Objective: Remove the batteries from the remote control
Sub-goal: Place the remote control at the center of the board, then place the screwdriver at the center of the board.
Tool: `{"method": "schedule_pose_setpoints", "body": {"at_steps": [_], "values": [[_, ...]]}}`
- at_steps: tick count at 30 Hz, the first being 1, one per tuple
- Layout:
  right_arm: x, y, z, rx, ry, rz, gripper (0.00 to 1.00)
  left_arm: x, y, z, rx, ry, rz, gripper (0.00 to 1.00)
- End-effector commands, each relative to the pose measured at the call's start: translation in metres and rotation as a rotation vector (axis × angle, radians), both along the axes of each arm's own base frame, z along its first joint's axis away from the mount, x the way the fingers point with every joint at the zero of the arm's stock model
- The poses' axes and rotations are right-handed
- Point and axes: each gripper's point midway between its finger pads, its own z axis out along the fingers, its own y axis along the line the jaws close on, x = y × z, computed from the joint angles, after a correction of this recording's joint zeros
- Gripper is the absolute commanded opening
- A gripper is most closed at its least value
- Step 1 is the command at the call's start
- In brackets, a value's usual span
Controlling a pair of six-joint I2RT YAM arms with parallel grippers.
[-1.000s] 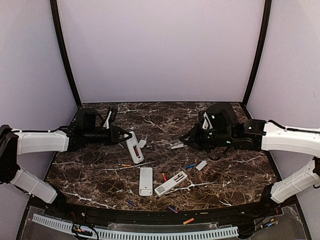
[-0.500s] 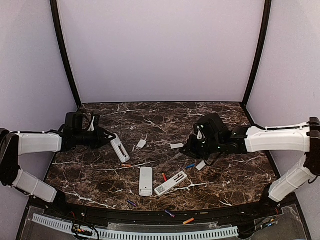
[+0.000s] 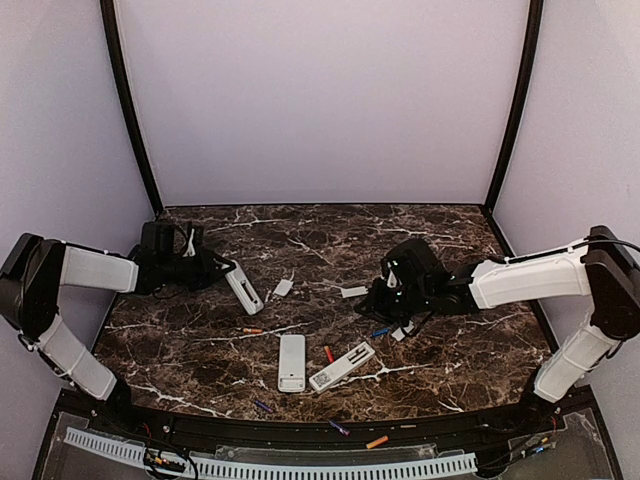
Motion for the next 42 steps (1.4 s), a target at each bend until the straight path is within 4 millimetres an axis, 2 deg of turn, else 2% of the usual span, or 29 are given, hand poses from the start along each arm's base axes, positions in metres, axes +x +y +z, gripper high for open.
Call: {"method": "schedule_pose_setpoints", "body": {"at_steps": [1, 8, 10, 11, 15, 19, 24, 26, 29, 34, 42], "values": [[0.007, 0.004, -0.005, 0.007, -0.035, 0.019, 0.03, 0.020, 0.000, 0.005, 0.008, -0.061, 0.008, 0.03], [0.011, 0.001, -0.008, -0.019, -0.050, 0.010, 0.20, 0.030, 0.000, -0.013, 0.043, -0.038, 0.009, 0.10], [0.011, 0.000, -0.008, -0.029, -0.056, 0.012, 0.30, 0.032, 0.001, -0.018, 0.053, -0.032, 0.011, 0.12], [0.012, -0.001, -0.008, -0.035, -0.060, 0.013, 0.32, 0.031, 0.002, -0.020, 0.061, -0.026, 0.010, 0.13], [0.013, -0.007, -0.010, -0.072, -0.066, -0.001, 0.39, 0.031, 0.006, -0.028, 0.099, -0.010, 0.019, 0.25], [0.014, -0.016, -0.011, -0.113, -0.071, -0.022, 0.52, 0.030, 0.011, -0.037, 0.144, 0.013, 0.028, 0.38], [0.016, -0.025, -0.010, -0.154, -0.094, -0.035, 0.65, 0.029, 0.018, -0.043, 0.194, 0.026, 0.042, 0.48], [0.016, -0.027, -0.009, -0.167, -0.102, -0.031, 0.69, 0.029, 0.021, -0.043, 0.215, 0.031, 0.049, 0.52], [0.017, -0.031, -0.004, -0.180, -0.122, -0.032, 0.75, 0.028, 0.026, -0.041, 0.241, 0.029, 0.064, 0.69], [0.018, -0.038, 0.000, -0.217, -0.145, -0.034, 0.87, 0.026, 0.037, -0.038, 0.301, 0.030, 0.096, 0.84], [0.017, -0.048, 0.001, -0.262, -0.149, -0.047, 0.90, 0.019, 0.047, -0.023, 0.342, 0.014, 0.134, 0.86]]}}
